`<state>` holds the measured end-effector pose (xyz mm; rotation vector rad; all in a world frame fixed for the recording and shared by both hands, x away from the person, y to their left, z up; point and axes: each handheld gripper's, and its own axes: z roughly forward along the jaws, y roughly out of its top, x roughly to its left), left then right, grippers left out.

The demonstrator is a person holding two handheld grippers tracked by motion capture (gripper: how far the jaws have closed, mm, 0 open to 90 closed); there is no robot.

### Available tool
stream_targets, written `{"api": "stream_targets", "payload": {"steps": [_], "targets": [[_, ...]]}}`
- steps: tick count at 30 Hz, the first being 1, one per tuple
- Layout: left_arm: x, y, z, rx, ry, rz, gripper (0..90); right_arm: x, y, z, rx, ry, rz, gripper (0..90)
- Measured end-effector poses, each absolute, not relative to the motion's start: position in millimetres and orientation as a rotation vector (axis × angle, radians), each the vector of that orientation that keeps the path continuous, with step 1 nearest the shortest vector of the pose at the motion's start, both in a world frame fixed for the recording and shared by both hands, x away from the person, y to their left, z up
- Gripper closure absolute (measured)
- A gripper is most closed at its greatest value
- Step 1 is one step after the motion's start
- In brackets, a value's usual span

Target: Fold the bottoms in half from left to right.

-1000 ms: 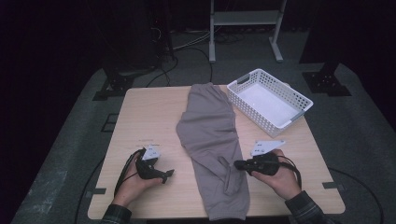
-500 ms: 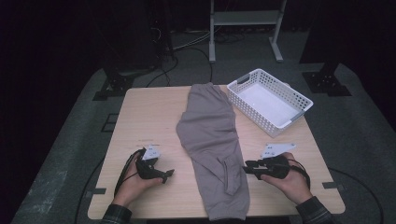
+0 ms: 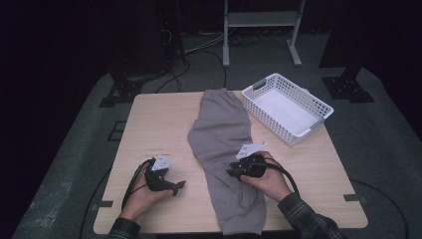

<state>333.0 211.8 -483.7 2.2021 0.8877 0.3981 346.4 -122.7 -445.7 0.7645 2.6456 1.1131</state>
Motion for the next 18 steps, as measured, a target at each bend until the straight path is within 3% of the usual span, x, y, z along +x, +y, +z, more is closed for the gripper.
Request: {"api": "stream_targets", "payload": {"steps": [9, 18], "targets": [[333, 212, -484, 2.203, 0.888, 0.398, 1.5, 331, -176, -447, 0.854, 2.666, 0.991, 78.8], [333, 211, -483, 2.204, 0.892, 0.399, 1.5, 313, -220, -452, 0.947, 2.656, 0.979, 75.3]]}}
